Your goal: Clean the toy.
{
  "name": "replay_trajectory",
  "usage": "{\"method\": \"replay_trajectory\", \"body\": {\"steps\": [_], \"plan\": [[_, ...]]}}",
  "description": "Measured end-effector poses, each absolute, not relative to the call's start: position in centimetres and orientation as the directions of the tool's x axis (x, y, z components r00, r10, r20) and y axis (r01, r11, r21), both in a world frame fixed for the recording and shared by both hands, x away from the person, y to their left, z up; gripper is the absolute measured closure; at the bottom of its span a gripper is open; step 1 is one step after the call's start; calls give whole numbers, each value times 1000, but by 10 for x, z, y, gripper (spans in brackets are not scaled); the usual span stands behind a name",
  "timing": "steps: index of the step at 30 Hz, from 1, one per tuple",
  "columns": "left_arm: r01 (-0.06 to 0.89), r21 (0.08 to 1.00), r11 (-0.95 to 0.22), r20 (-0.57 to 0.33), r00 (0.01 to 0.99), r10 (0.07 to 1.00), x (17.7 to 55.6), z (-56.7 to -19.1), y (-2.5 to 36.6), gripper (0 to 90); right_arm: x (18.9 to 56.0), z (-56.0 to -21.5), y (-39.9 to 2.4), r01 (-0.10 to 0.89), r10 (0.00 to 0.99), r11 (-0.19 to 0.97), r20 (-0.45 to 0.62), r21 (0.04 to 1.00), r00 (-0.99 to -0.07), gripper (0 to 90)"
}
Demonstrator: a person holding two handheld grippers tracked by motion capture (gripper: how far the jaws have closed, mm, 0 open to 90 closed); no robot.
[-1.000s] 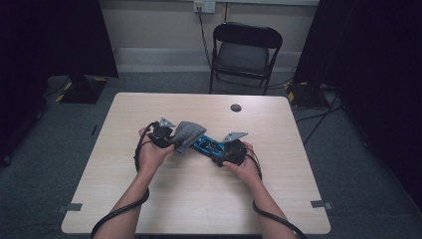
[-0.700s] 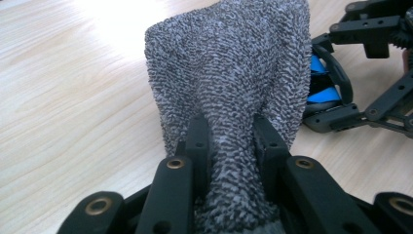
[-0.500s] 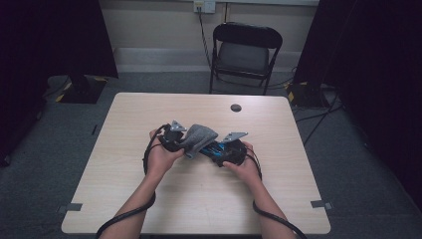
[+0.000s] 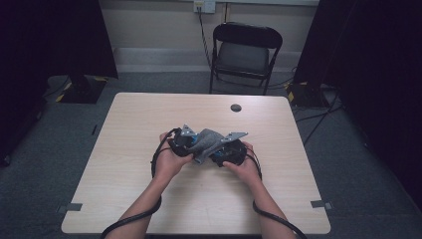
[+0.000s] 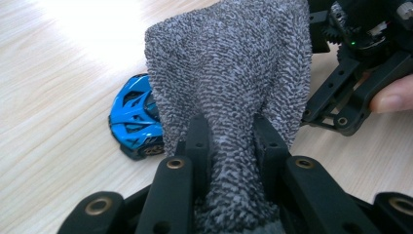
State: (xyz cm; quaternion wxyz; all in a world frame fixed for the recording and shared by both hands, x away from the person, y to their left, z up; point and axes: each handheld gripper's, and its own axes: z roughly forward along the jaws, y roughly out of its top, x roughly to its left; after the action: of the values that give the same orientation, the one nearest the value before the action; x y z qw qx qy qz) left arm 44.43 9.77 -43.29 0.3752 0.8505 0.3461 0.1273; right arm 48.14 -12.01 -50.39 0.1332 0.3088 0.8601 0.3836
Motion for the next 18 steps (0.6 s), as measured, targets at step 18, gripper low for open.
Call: {"method": "replay_trajectory", "body": {"steps": [18], "plan": [[480,697,-534,-34,765,643,443,-445,75,734,481,-504,-120,428,634,515,7,743,-774,204]]}}
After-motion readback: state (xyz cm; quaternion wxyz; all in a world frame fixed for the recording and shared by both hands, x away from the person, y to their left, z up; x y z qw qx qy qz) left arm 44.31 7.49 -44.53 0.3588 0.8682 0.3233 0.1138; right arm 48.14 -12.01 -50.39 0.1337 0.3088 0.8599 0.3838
